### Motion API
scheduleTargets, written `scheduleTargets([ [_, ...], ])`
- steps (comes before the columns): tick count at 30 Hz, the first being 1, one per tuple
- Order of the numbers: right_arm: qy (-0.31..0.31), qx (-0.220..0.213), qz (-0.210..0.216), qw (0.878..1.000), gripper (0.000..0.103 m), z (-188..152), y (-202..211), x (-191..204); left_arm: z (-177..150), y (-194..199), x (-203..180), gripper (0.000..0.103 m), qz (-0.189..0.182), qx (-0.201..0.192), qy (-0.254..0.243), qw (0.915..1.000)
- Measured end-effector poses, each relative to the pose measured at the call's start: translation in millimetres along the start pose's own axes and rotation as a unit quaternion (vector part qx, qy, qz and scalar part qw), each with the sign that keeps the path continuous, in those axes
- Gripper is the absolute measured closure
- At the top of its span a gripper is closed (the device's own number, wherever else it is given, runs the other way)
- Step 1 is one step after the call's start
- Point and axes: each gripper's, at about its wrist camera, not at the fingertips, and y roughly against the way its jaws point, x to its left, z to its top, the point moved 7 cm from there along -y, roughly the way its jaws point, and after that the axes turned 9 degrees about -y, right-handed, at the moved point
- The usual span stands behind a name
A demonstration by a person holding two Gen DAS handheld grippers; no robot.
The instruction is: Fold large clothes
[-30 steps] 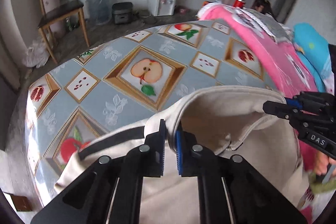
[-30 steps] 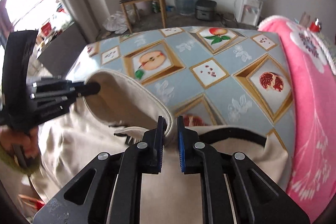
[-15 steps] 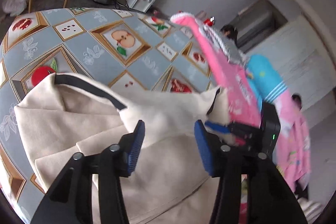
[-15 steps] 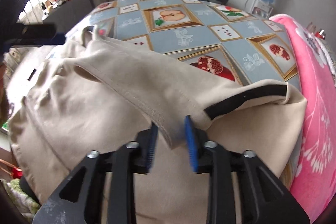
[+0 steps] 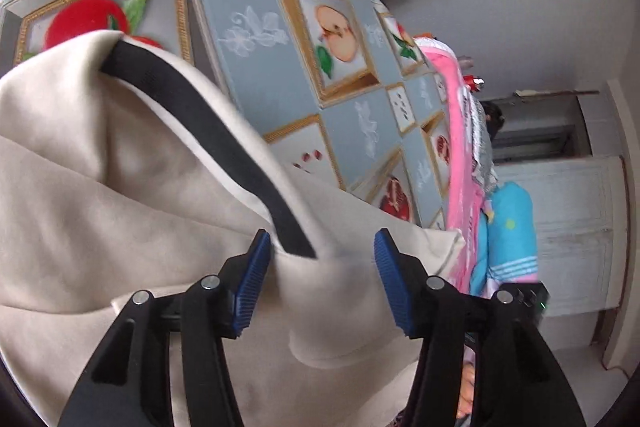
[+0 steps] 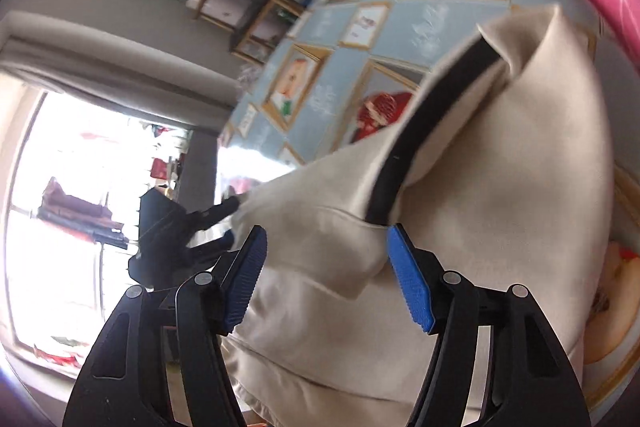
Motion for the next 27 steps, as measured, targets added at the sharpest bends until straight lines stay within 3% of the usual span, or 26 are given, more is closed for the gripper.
scheduleTargets([
  [4, -0.025, 0.045, 0.002, 0.999, 0.044, -8.2, -26.6, -8.1, -12.0, 6.9, -9.1, 0.054, -0.009, 0.015, -0.038, 0.9991],
  [7, -0.04, 0.053, 0.019, 0.998, 0.048, -8.8, -30.9, -8.6, -18.6, 2.7, -7.4, 0.059, -0.022, 0.037, -0.032, 0.9986],
  [10, -0.069, 0.066, 0.037, 0.995, 0.056, -7.8, -36.1, -13.2, -23.0, -6.7, -4.3, 0.061, -0.026, 0.055, -0.026, 0.9978],
  [14, -0.081, 0.098, 0.059, 0.99, 0.072, -15.3, -48.6, -9.9, -24.8, -16.5, 2.7, 0.073, -0.023, 0.063, -0.021, 0.9975],
  [17, -0.049, 0.093, 0.034, 0.994, 0.093, -13.0, -52.7, -2.9, -18.5, -19.7, 6.4, 0.092, -0.016, 0.058, -0.027, 0.9978],
  [18, -0.041, 0.088, 0.028, 0.995, 0.095, -9.1, -53.2, 0.5, -14.4, -20.7, 6.4, 0.094, -0.014, 0.054, -0.031, 0.998],
  [23, 0.014, 0.038, -0.017, 0.999, 0.096, 25.5, -50.8, 18.5, 18.0, -25.3, -4.9, 0.096, 0.027, 0.01, -0.088, 0.9957],
  [27, 0.06, 0.009, -0.071, 0.996, 0.096, 53.6, -61.4, 28.6, 36.4, -36.5, -13.0, 0.096, 0.079, -0.004, -0.142, 0.9867],
])
